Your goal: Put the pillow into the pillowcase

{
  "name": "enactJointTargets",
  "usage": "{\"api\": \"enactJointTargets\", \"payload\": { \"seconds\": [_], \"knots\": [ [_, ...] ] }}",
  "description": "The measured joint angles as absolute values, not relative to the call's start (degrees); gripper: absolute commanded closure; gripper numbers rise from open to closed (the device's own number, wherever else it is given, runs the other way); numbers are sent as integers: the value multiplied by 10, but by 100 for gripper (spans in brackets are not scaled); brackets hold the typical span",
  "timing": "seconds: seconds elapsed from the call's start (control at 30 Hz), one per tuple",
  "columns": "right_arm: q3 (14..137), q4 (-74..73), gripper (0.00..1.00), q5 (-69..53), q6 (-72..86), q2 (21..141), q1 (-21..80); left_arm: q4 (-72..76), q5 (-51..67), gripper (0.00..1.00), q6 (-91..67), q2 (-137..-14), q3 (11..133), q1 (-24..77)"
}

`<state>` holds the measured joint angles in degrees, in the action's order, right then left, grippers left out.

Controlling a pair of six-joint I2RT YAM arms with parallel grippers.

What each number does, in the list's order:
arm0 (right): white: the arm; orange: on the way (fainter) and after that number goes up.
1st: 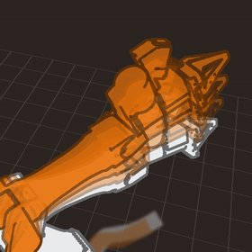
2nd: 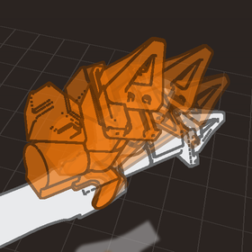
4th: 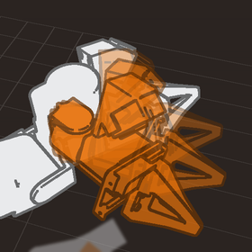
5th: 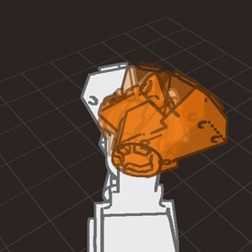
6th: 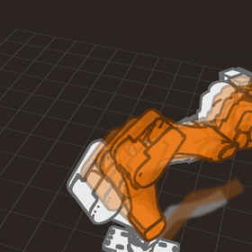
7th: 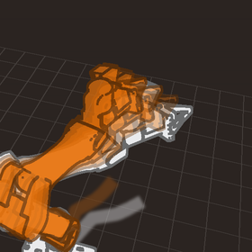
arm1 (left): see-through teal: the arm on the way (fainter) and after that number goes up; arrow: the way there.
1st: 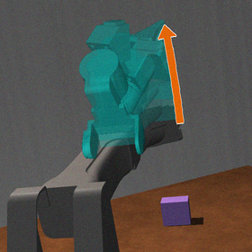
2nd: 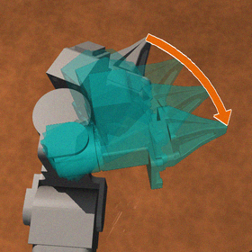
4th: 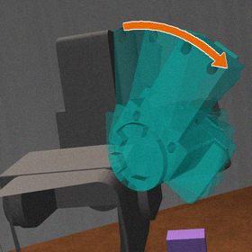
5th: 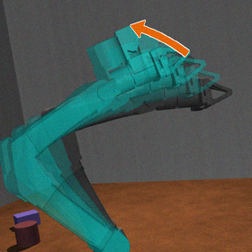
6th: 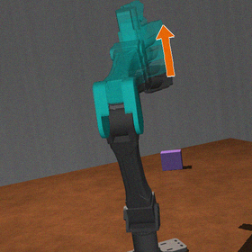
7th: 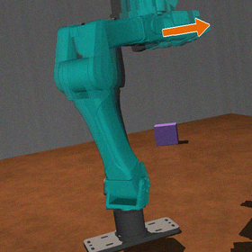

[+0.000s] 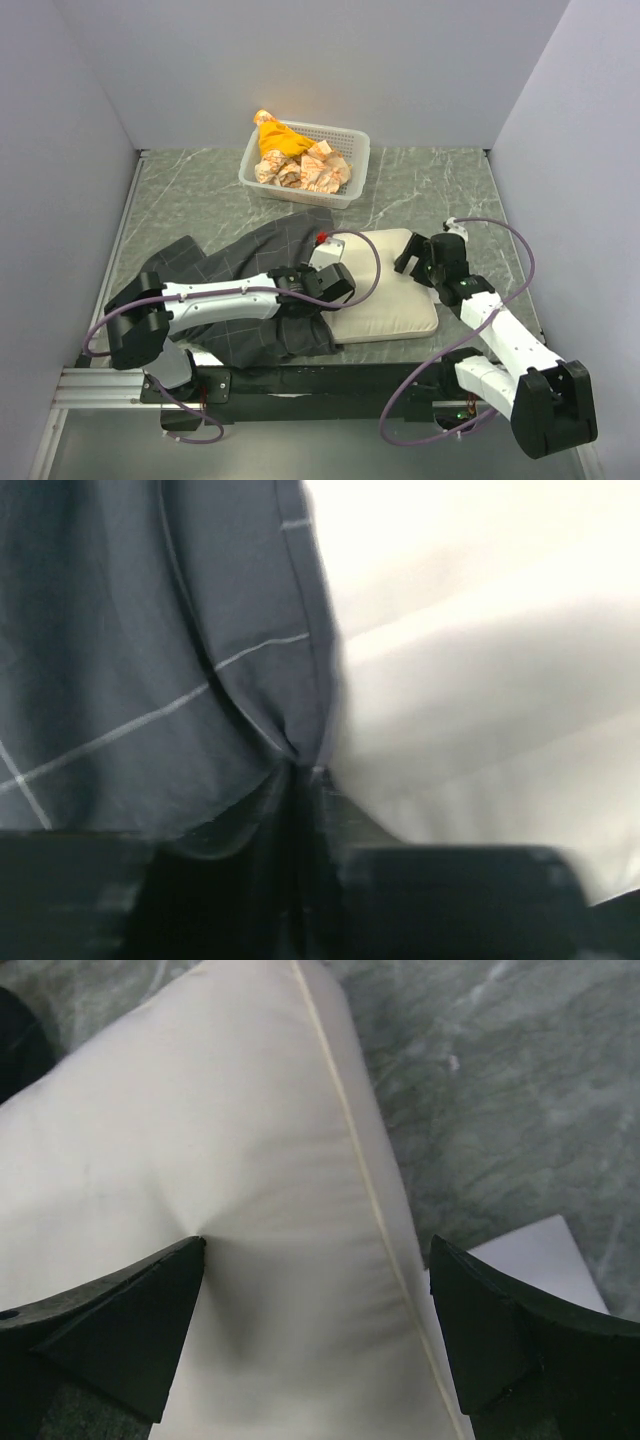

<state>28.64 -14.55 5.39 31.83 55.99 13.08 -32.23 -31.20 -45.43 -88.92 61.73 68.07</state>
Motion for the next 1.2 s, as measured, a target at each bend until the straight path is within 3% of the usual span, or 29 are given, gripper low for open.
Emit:
{"api": "enactJointTargets", "payload": {
  "seconds": [0.07,0.13,0.17,0.2,0.27,0.5,0.73,0.8,0.87,0.97,1.07,1.2],
  "knots": [
    [280,-123,7,32,326,561,129,-324,-313,99,-440,-899,637,681],
    [272,-104,26,9,332,560,129,-325,-310,99,-425,-909,664,681],
    [266,-95,63,-2,335,558,129,-324,-304,99,-414,-917,683,681],
    [258,-85,79,-14,338,554,128,-321,-297,99,-405,-924,703,681],
    [242,-72,99,-36,350,535,129,-322,-288,99,-382,-939,744,681],
    [244,-116,100,13,405,407,263,-310,-196,99,-314,-1003,883,681],
    [261,-132,100,93,425,415,317,-281,-121,91,-294,-1012,909,682],
    [251,-134,100,93,423,421,292,-263,-118,77,-295,-1004,895,682],
    [235,-133,100,69,423,422,246,-249,-119,46,-300,-983,864,682],
    [226,-131,100,47,422,435,213,-235,-122,24,-308,-949,820,683],
    [225,-119,100,36,419,445,211,-240,-140,18,-319,-896,764,693],
    [224,-112,100,33,417,448,211,-281,-172,19,-324,-838,733,738]
  ]
}}
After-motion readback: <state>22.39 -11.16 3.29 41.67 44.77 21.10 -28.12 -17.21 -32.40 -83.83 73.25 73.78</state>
